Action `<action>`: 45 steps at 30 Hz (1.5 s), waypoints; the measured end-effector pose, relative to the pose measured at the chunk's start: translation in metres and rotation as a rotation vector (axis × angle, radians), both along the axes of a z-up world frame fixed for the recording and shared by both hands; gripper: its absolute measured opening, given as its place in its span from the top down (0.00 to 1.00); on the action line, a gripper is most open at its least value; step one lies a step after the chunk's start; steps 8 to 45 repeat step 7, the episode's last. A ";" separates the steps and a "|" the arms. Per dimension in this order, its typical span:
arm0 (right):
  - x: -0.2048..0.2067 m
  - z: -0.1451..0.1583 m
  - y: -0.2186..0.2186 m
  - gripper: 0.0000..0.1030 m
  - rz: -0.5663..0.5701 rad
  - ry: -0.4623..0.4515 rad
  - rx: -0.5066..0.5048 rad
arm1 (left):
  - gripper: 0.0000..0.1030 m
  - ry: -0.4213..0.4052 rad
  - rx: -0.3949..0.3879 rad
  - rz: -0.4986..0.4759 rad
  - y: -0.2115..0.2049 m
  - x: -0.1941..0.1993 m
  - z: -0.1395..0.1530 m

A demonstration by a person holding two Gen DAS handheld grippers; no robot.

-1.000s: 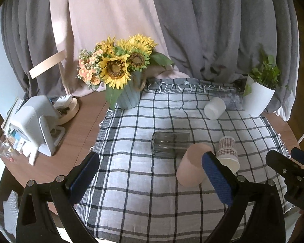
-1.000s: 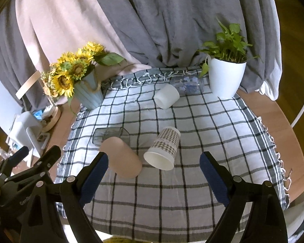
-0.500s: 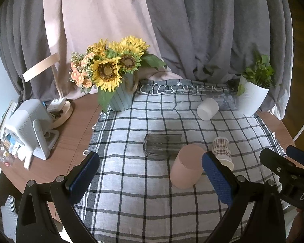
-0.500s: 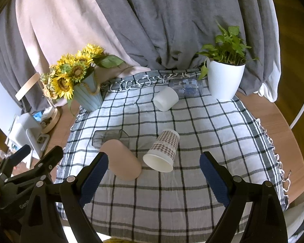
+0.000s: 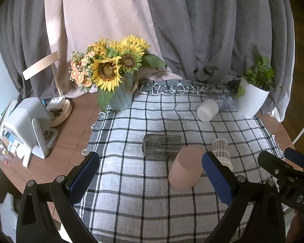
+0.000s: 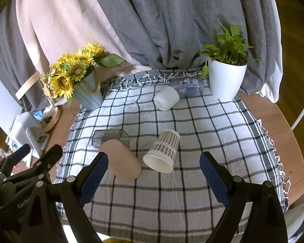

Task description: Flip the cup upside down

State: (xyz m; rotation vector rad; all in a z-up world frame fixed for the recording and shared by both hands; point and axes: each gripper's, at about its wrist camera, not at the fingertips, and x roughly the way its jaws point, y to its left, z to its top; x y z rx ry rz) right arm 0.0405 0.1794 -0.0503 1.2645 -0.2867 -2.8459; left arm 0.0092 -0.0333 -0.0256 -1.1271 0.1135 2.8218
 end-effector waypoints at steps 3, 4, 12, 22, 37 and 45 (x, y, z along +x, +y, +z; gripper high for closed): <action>0.000 0.000 0.000 0.11 0.000 0.001 0.000 | 0.00 -0.003 0.005 0.002 0.000 -0.001 -0.001; -0.001 0.000 0.000 0.11 0.000 0.000 -0.001 | 0.00 -0.003 0.005 0.003 0.001 -0.001 -0.001; -0.001 0.000 0.000 0.11 0.000 -0.001 0.000 | 0.00 -0.007 0.005 0.002 0.001 -0.001 -0.001; -0.001 0.000 0.000 0.11 0.000 -0.001 0.000 | 0.00 -0.007 0.005 0.002 0.001 -0.001 -0.001; -0.001 0.000 0.000 0.11 0.000 -0.001 0.000 | 0.00 -0.007 0.005 0.002 0.001 -0.001 -0.001; -0.001 0.000 0.000 0.11 0.000 -0.001 0.000 | 0.00 -0.007 0.005 0.002 0.001 -0.001 -0.001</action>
